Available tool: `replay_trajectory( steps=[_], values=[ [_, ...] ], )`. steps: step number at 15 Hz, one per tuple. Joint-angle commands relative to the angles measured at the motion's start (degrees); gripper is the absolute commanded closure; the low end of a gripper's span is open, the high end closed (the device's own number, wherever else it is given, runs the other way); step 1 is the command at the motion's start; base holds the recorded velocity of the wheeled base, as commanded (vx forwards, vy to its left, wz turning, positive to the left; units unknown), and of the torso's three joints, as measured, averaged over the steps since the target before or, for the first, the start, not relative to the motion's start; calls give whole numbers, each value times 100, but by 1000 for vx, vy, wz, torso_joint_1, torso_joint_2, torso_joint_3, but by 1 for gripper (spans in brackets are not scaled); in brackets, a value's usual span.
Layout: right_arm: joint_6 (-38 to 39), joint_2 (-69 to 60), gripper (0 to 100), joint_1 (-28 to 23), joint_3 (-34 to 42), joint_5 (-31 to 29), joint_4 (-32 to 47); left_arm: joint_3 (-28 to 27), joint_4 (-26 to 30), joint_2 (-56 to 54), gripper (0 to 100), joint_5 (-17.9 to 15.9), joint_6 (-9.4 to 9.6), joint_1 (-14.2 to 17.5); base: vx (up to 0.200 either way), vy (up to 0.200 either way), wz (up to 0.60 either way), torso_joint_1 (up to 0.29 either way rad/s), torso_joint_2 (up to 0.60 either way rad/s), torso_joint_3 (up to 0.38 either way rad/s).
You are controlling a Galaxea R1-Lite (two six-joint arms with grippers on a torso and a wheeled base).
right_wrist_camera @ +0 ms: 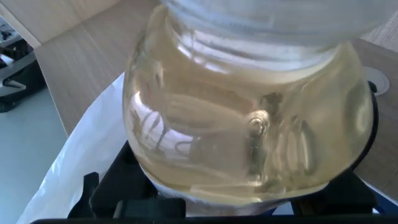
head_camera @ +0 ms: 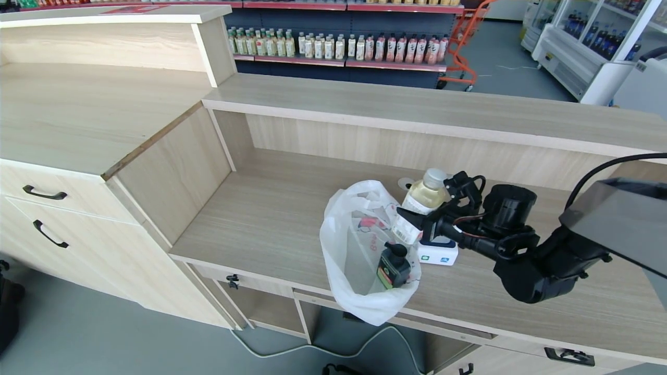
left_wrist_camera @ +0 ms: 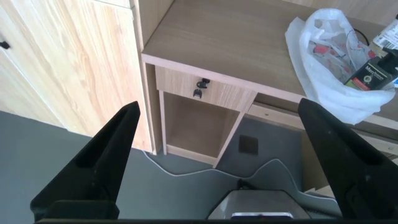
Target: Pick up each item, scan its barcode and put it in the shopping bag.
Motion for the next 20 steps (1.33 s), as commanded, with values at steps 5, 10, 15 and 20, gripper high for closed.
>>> replay_trajectory(
  steps=[5,10,15,20],
  values=[
    [-214,572,100,22,-416,89,148,1,0,0,0,0,-1,0,0,0,0,0,0,0],
    [-188,783,100,101,-821,115,271,1,0,0,0,0,-1,0,0,0,0,0,0,0],
    [-205,967,100,101,-1198,344,464,1,0,0,0,0,-1,0,0,0,0,0,0,0],
    [-706,1152,100,66,-1207,344,499,1,0,0,0,0,-1,0,0,0,0,0,0,0]
  ],
)
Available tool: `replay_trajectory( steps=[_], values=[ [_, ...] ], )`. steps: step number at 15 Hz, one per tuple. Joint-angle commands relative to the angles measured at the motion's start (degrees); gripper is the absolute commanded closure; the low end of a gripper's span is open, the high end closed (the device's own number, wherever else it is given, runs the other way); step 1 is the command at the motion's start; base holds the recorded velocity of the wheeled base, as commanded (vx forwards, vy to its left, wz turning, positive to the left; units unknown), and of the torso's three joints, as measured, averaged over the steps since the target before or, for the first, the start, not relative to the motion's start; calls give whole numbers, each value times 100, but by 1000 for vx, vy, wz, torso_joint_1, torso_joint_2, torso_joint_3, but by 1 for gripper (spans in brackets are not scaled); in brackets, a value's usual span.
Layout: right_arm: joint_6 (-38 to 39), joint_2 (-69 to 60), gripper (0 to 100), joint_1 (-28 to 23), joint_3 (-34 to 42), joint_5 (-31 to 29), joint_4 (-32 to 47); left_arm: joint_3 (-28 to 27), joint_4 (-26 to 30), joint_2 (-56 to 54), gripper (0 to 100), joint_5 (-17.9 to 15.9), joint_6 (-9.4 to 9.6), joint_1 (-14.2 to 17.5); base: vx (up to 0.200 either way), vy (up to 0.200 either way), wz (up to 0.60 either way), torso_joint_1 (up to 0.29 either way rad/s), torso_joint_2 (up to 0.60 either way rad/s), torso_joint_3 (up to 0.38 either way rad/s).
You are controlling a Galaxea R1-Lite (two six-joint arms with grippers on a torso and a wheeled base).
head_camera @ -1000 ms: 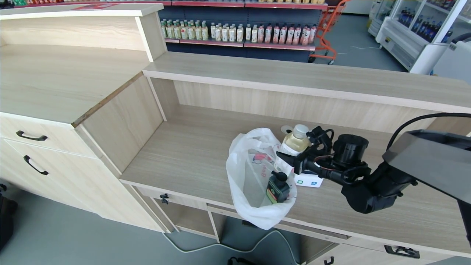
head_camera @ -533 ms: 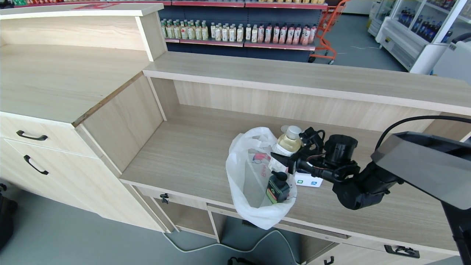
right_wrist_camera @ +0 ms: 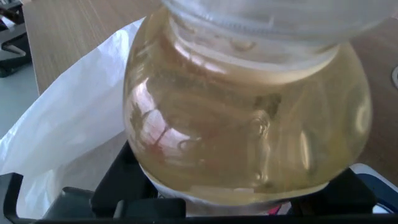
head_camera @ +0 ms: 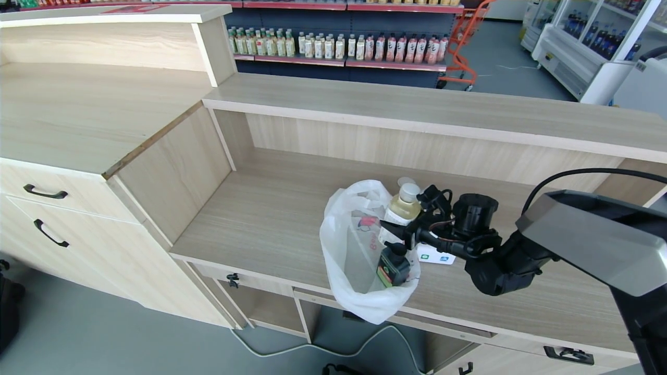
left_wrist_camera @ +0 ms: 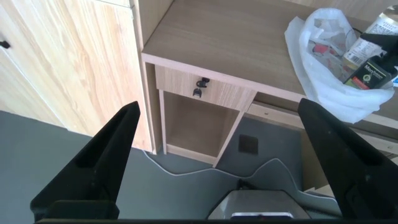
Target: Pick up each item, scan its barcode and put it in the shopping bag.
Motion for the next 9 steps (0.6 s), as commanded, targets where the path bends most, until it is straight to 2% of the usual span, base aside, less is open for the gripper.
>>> replay_trajectory(
  steps=[1,9],
  values=[
    [-131,110,100,-38,-16,1,3,1,0,0,0,0,-1,0,0,0,0,0,0,0],
    [-492,49,100,-99,186,10,3,1,0,0,0,0,-1,0,0,0,0,0,0,0]
  ],
)
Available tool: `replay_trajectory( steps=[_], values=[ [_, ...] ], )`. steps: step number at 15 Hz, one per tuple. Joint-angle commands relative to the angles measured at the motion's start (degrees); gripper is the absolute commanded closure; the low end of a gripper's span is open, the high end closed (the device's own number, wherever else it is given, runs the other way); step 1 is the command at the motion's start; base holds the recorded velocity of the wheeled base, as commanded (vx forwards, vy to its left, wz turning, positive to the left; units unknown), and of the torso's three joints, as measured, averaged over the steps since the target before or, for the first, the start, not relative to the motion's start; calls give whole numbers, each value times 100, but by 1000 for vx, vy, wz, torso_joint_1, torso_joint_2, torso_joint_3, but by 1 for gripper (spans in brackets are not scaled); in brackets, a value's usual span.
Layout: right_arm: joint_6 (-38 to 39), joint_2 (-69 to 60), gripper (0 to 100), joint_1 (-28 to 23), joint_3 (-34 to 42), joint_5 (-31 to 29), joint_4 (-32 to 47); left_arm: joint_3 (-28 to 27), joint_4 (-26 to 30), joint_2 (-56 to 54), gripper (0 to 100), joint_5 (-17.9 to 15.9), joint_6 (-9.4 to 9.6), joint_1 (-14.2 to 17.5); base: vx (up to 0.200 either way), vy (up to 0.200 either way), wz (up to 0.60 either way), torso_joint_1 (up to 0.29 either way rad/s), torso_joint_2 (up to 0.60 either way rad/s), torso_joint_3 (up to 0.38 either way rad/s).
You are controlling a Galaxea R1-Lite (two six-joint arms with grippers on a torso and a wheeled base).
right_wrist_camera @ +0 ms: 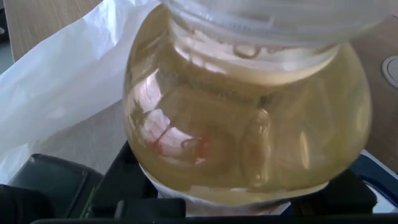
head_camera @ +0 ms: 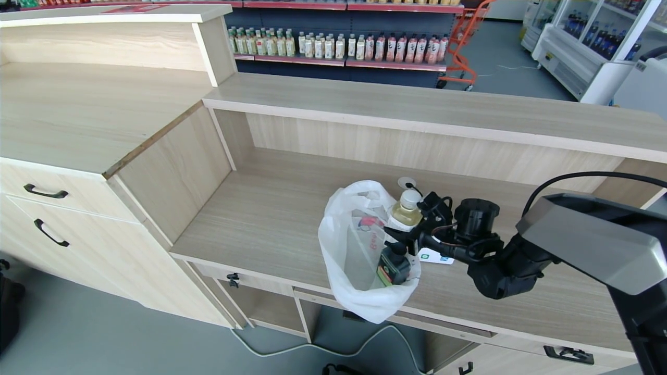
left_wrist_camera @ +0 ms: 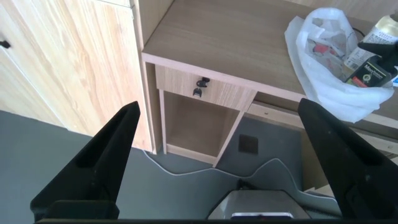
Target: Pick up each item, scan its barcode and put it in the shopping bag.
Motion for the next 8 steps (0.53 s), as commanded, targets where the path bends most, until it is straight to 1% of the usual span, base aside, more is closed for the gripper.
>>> replay_trajectory(
  steps=[1,2,3,8],
  values=[
    [-25,-50,100,-8,141,5,1,1,0,0,0,0,-1,0,0,0,0,0,0,0],
    [-25,-59,100,-17,167,23,-8,1,0,0,0,0,-1,0,0,0,0,0,0,0],
    [-25,-112,0,-35,264,111,-17,1,0,0,0,0,-1,0,0,0,0,0,0,0],
    [19,-340,0,-70,282,216,1,1,0,0,0,0,-1,0,0,0,0,0,0,0]
  ],
)
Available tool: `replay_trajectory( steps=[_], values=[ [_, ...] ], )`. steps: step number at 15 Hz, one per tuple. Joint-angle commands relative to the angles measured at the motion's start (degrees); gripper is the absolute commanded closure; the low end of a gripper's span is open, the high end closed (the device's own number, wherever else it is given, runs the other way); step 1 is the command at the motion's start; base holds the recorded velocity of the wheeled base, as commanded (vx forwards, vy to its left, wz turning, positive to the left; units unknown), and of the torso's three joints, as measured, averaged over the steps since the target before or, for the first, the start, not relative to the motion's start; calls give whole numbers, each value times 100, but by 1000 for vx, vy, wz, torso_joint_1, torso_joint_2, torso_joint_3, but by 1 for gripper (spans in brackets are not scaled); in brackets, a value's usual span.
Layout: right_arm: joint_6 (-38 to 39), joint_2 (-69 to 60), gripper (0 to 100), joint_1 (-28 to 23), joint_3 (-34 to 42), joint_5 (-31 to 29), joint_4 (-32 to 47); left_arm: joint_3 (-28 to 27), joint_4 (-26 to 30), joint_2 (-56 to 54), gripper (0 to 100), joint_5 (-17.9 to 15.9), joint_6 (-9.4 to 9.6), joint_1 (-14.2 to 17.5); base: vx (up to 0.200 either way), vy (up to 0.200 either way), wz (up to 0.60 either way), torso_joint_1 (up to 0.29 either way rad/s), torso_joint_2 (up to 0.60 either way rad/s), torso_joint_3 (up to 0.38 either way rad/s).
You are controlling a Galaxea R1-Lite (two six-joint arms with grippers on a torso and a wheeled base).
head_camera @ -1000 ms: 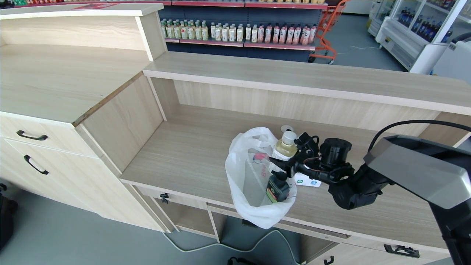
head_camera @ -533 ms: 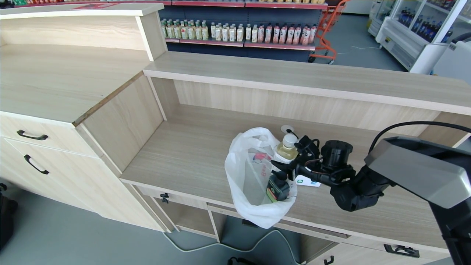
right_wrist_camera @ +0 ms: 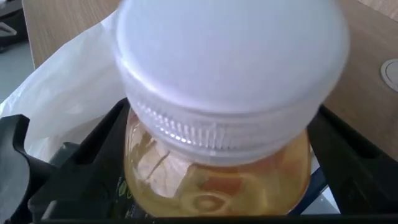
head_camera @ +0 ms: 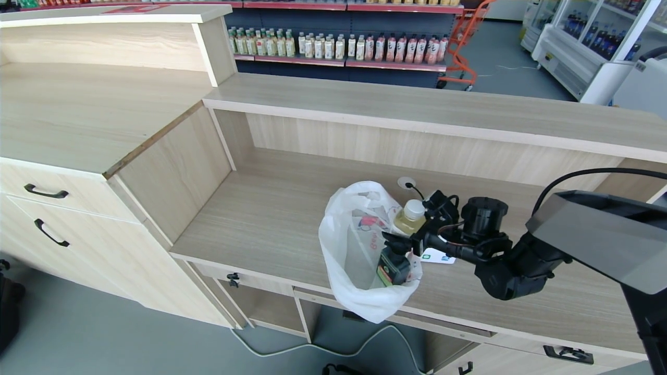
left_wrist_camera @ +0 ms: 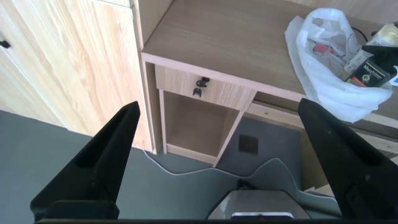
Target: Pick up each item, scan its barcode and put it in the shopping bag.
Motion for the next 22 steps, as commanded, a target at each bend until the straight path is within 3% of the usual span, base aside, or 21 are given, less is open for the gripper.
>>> replay_trajectory(
  steps=[1,6,10,12,16,19,20,22],
  values=[
    [34,-163,0,-6,1,3,9,1,0,0,0,0,-1,0,0,0,0,0,0,0],
    [87,-1244,0,-182,159,3,625,1,0,0,0,0,-1,0,0,0,0,0,0,0],
    [-282,-3204,0,-569,2163,-6,1090,1,0,0,0,0,-1,0,0,0,0,0,0,0],
    [-730,-3740,0,-947,2752,-15,1178,1,0,0,0,0,-1,0,0,0,0,0,0,0],
    [-1038,-4461,0,-1325,2796,-76,1398,1,0,0,0,0,-1,0,0,0,0,0,0,0],
    [-1099,-4821,0,-1483,2620,-138,1811,1,0,0,0,0,-1,0,0,0,-600,-2,4,5],
    [-1012,-4944,0,-1430,2383,-824,2022,1,0,0,0,0,-1,0,0,0,0,0,0,0],
    [-704,-4971,0,-1527,2374,-964,1846,1,0,0,0,0,-1,0,0,0,0,0,0,0]
  ],
)
